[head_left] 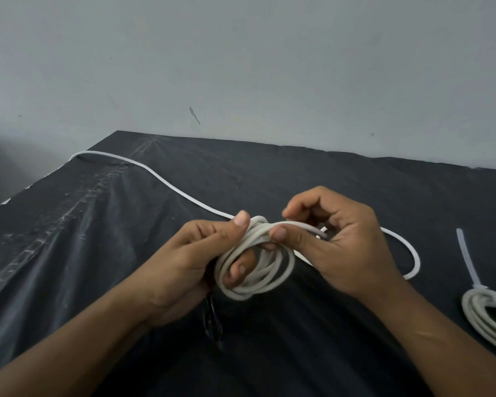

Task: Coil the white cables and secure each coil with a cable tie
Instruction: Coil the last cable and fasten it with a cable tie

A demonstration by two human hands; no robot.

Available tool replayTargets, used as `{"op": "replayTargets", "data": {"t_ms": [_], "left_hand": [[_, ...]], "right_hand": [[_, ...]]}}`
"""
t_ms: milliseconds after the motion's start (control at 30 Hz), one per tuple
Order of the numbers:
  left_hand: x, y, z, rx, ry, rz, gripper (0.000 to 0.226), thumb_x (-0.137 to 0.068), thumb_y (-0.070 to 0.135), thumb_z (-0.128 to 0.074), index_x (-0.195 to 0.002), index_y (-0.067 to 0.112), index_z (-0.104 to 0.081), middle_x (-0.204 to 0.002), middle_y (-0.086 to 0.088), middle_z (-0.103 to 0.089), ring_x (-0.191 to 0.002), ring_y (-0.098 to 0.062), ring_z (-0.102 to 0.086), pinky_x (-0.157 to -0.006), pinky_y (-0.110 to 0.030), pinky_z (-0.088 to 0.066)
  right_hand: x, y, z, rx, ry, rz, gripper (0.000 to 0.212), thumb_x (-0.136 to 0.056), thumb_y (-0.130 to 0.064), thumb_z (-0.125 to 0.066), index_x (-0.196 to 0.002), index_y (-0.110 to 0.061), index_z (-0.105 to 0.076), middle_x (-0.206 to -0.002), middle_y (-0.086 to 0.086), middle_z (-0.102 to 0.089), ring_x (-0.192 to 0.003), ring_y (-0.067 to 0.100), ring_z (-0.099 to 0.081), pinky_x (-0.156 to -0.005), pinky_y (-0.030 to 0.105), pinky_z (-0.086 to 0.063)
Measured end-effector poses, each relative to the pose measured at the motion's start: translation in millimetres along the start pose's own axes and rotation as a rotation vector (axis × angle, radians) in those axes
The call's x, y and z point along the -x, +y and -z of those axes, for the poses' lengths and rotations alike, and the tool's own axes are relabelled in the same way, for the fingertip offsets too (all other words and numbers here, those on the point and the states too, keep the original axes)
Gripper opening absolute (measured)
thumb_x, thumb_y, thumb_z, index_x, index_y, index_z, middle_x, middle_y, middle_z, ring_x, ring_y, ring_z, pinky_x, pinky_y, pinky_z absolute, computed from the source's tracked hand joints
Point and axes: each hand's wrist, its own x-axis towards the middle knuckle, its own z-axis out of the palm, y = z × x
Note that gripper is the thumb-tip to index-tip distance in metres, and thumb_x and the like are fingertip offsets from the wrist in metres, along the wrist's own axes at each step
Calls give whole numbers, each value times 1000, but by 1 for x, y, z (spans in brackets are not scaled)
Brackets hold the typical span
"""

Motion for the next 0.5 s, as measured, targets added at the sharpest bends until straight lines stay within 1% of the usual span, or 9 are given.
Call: {"op": "replayTargets", "data": {"t_ms": [67, 167, 233, 267, 300, 333, 400, 467, 500], "left_hand": [[1, -1, 2, -30, -20, 6, 69, -95, 42, -54, -77, -25, -49, -51, 3, -50, -48, -7, -45, -57, -15, -44], [3, -4, 4, -93, -76, 46, 58, -95, 45, -55, -67, -6, -53, -55, 3, -52, -52, -10, -47, -58, -18, -44], [4, -5, 6, -75, -120, 91, 63, -94, 45, -56, -76, -16, -51, -59, 4, -54, -57, -11, -49, -62, -20, -45], [4, -6, 7, -54, -149, 106, 65, -95, 44, -56, -86, -21, -51, -61, 6, -53, -60, -11, -49, -64, -21, -45], [4, -6, 8, -34, -178, 111, 62, -96, 41, -54, -96, -21, -52, -64, 7, -53, -62, -11, -50, -67, -23, -46], [4, -6, 8, -10, -204, 108, 54, -97, 38, -53, -102, -16, -57, -66, 7, -52, -65, -11, -50, -69, -24, -46], [3, -4, 7, 84, -223, 93, 38, -99, 33, -51, -105, -3, -63, -67, 7, -50, -66, -11, -51, -72, -28, -46], [2, 1, 8, 254, -226, 54, 31, -100, 28, -51, -104, -2, -61, -66, 6, -50, -66, -11, -52, -72, -29, -46], [1, 4, 10, 352, -230, 32, 30, -101, 26, -50, -103, -2, -60, -65, 6, -49, -66, -12, -53, -71, -29, -47]], "right_hand": [[-1, 0, 0, 22, 27, 21, 22, -74, -40, -79, -76, -21, -68, -70, 0, -67, -54, 13, -57, -51, 18, -46], [-2, -2, -1, 4, -9, 93, 11, -76, -27, -81, -77, -21, -71, -70, -3, -68, -58, 5, -58, -57, 13, -45], [-3, -1, -1, 18, -50, 114, 8, -78, -24, -80, -83, -20, -75, -71, -3, -67, -61, 8, -58, -61, 15, -45], [-3, 0, -1, 32, -64, 111, 9, -80, -24, -77, -89, -20, -77, -72, -1, -66, -63, 10, -58, -62, 16, -45], [-3, 1, -1, 45, -75, 100, 13, -84, -23, -74, -95, -20, -77, -74, 0, -65, -65, 10, -59, -64, 15, -45], [-3, 3, -1, 53, -85, 79, 16, -87, -24, -70, -101, -20, -76, -76, -1, -64, -67, 8, -59, -67, 13, -45], [-2, 9, -1, 54, -87, 18, 20, -93, -26, -63, -109, -21, -75, -80, -10, -63, -72, 4, -60, -70, 8, -42], [-2, 17, 2, 69, -60, -74, 16, -97, -28, -57, -104, -26, -71, -81, -18, -65, -74, -1, -61, -70, 8, -42], [-2, 22, 5, 84, -44, -140, 13, -100, -28, -55, -100, -27, -67, -79, -17, -65, -72, -1, -60, -70, 13, -44]]}}
